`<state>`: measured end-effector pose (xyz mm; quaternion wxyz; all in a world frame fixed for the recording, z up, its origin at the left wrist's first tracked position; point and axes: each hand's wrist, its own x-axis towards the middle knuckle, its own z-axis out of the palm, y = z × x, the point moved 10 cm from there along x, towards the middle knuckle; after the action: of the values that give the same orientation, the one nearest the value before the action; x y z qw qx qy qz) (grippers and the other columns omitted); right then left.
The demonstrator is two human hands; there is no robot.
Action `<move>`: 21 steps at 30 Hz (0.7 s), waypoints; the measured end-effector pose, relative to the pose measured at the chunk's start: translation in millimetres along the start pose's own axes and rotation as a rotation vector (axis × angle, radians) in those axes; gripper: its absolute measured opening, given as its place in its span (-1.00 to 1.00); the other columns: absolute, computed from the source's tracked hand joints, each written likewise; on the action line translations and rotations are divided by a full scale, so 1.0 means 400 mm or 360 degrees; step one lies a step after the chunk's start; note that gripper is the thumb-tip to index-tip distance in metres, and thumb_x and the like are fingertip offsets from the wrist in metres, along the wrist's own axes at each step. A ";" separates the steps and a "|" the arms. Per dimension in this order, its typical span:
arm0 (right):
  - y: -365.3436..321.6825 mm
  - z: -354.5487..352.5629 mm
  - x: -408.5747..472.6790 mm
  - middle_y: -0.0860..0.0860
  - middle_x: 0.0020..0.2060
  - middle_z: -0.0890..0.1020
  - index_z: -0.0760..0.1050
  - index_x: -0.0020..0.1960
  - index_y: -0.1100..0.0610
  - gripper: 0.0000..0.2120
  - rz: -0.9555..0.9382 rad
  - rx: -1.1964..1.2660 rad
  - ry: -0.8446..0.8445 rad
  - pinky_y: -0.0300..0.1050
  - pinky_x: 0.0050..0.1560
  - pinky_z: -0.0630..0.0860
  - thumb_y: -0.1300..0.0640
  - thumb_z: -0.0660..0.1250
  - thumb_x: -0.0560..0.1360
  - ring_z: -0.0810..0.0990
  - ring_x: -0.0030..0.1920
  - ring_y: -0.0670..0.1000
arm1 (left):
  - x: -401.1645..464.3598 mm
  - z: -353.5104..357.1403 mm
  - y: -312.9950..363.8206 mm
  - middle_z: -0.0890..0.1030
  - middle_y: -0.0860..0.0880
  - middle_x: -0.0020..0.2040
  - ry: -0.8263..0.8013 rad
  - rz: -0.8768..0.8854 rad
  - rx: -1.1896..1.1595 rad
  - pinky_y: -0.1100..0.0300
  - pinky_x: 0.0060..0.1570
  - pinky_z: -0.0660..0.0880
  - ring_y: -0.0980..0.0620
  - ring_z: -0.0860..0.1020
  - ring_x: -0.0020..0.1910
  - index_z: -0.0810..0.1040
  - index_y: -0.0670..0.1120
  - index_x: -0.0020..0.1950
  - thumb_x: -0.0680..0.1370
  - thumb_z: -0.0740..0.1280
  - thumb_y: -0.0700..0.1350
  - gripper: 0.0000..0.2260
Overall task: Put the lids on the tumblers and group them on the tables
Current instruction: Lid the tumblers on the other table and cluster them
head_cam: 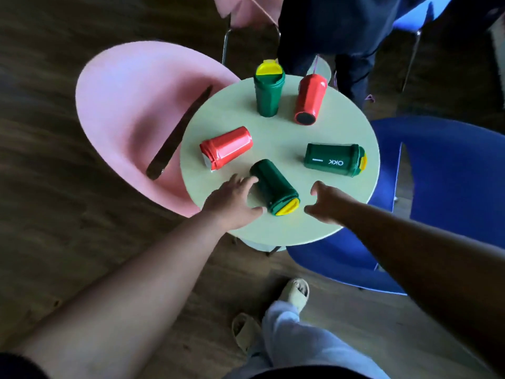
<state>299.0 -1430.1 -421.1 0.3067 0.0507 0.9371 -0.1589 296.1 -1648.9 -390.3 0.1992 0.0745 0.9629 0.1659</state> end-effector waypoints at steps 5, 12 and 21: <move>0.004 0.037 0.072 0.11 0.30 0.53 0.10 0.54 0.06 -0.22 -0.0061 0.0185 -0.0123 0.00 0.15 0.51 0.01 0.42 0.44 0.56 0.17 0.16 | 0.117 0.033 0.055 0.19 -0.04 0.53 -0.0093 0.0152 0.0356 -0.07 0.33 0.36 -0.12 0.30 0.45 0.14 0.17 0.54 0.26 0.43 0.38 -0.07; -0.033 0.067 0.143 0.04 0.32 0.53 0.17 0.53 0.00 -0.24 -0.0214 0.0442 -0.0236 -0.05 0.11 0.53 0.06 0.47 0.44 0.58 0.13 0.10 | 0.202 0.035 0.128 0.18 -0.08 0.56 -0.0091 0.0611 0.0967 -0.07 0.33 0.29 -0.16 0.24 0.46 0.15 0.18 0.52 0.31 0.46 0.28 -0.14; -0.049 -0.023 0.160 0.01 0.17 0.58 0.40 0.38 -0.03 -0.45 -0.0165 0.0535 -0.0210 -0.05 0.14 0.52 -0.04 0.47 0.44 0.58 0.10 0.05 | 0.288 -0.009 0.152 0.50 -0.04 0.21 -0.0159 0.0909 0.0993 0.00 0.09 0.46 -0.16 0.55 0.12 0.32 0.10 0.37 0.34 0.38 0.33 -0.32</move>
<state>238.5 -1445.9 -446.5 0.3460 0.0423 0.8765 -0.3319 194.6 -1569.2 -407.3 0.1595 0.4030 0.8968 -0.0887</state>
